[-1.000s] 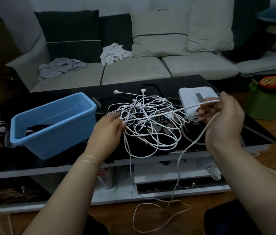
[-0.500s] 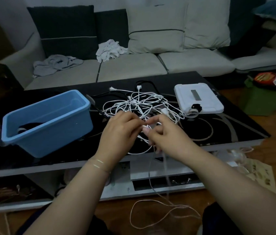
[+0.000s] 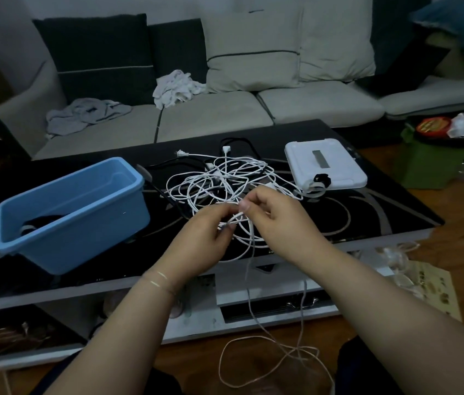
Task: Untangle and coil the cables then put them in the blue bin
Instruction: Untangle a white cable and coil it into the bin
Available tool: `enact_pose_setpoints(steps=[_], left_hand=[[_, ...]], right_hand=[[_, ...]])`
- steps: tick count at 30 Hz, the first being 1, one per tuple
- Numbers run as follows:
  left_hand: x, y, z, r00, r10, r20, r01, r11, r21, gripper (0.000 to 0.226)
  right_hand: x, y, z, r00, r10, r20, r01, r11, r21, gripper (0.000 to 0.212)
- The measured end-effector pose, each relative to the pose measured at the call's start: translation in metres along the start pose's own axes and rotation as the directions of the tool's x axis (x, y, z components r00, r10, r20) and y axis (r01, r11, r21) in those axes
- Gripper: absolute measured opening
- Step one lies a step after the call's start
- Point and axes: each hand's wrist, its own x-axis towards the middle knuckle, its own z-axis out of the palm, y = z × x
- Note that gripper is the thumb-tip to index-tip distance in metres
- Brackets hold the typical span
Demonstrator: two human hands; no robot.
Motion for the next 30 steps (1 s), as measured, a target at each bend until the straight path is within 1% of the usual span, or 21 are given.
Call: enact_pose_setpoints(steps=[1, 2, 3, 4, 6, 7, 8, 11, 14, 16, 17, 20, 22, 23, 25, 28, 30], left_hand=[[0.0, 0.003, -0.002, 0.997, -0.019, 0.069, 0.03, 0.986, -0.165, 0.019], [-0.001, 0.005, -0.003, 0.989, -0.034, 0.145, 0.081, 0.939, -0.334, 0.014], [-0.002, 0.008, -0.004, 0.981, -0.034, 0.193, 0.12, 0.883, -0.453, 0.011], [-0.003, 0.011, -0.005, 0.974, -0.039, 0.222, 0.156, 0.827, -0.54, 0.019], [-0.003, 0.015, -0.004, 0.958, -0.091, 0.27, 0.257, 0.689, -0.678, 0.046], [-0.002, 0.017, -0.004, 0.95, -0.122, 0.288, 0.301, 0.612, -0.732, 0.052], [-0.002, 0.017, -0.003, 0.942, -0.134, 0.308, 0.329, 0.543, -0.772, 0.052], [-0.002, 0.016, -0.005, 0.906, -0.115, 0.407, 0.417, 0.41, -0.811, 0.039], [-0.003, 0.011, -0.009, 0.868, -0.072, 0.492, 0.484, 0.35, -0.802, 0.037], [-0.005, 0.01, -0.01, 0.859, -0.052, 0.509, 0.497, 0.316, -0.808, 0.032], [-0.005, 0.01, -0.01, 0.857, -0.05, 0.512, 0.504, 0.283, -0.816, 0.03], [-0.004, 0.008, -0.014, 0.859, -0.056, 0.508, 0.511, 0.133, -0.849, 0.03], [-0.001, 0.008, -0.016, 0.859, -0.07, 0.508, 0.511, 0.039, -0.859, 0.032], [-0.001, 0.007, -0.017, 0.859, -0.079, 0.506, 0.509, 0.013, -0.861, 0.034], [0.0, 0.004, -0.018, 0.861, -0.094, 0.499, 0.502, 0.014, -0.865, 0.036], [-0.003, 0.001, -0.016, 0.867, -0.083, 0.491, 0.496, 0.057, -0.867, 0.027], [-0.005, 0.002, -0.013, 0.886, -0.094, 0.454, 0.459, 0.04, -0.888, 0.026]], right_hand=[[0.001, 0.002, -0.001, 1.0, -0.001, -0.002, 0.001, 1.0, 0.009, 0.016], [0.003, 0.004, -0.002, 1.0, -0.002, -0.006, 0.002, 1.0, 0.023, 0.017], [0.005, 0.005, -0.002, 1.0, -0.005, -0.008, 0.005, 0.999, 0.04, 0.019], [0.006, 0.007, -0.003, 1.0, -0.014, -0.002, 0.014, 0.998, 0.056, 0.02], [0.007, 0.008, -0.001, 0.997, -0.055, 0.045, 0.052, 0.995, 0.081, 0.02], [0.006, 0.008, 0.001, 0.994, -0.081, 0.07, 0.074, 0.992, 0.099, 0.019], [0.005, 0.007, 0.002, 0.991, -0.104, 0.081, 0.095, 0.989, 0.114, 0.017], [0.004, 0.006, 0.007, 0.985, -0.154, 0.075, 0.144, 0.981, 0.134, 0.013], [0.005, 0.007, 0.01, 0.982, -0.152, 0.112, 0.13, 0.975, 0.178, 0.014], [0.004, 0.006, 0.012, 0.976, -0.166, 0.141, 0.133, 0.967, 0.217, 0.012], [0.004, 0.007, 0.013, 0.975, -0.171, 0.145, 0.133, 0.962, 0.24, 0.01], [0.006, 0.009, 0.02, 0.989, -0.11, 0.102, 0.075, 0.951, 0.299, 0.005], [0.009, 0.014, 0.023, 0.998, -0.037, 0.054, 0.02, 0.961, 0.276, 0.012], [0.01, 0.016, 0.025, 0.999, -0.021, 0.049, 0.007, 0.965, 0.262, 0.016], [0.011, 0.02, 0.03, 0.999, -0.008, 0.04, -0.002, 0.97, 0.242, 0.022], [0.008, 0.025, 0.036, 1.0, -0.028, -0.013, 0.03, 0.982, 0.184, 0.026], [0.007, 0.025, 0.038, 0.998, -0.057, -0.019, 0.059, 0.985, 0.163, 0.026]])
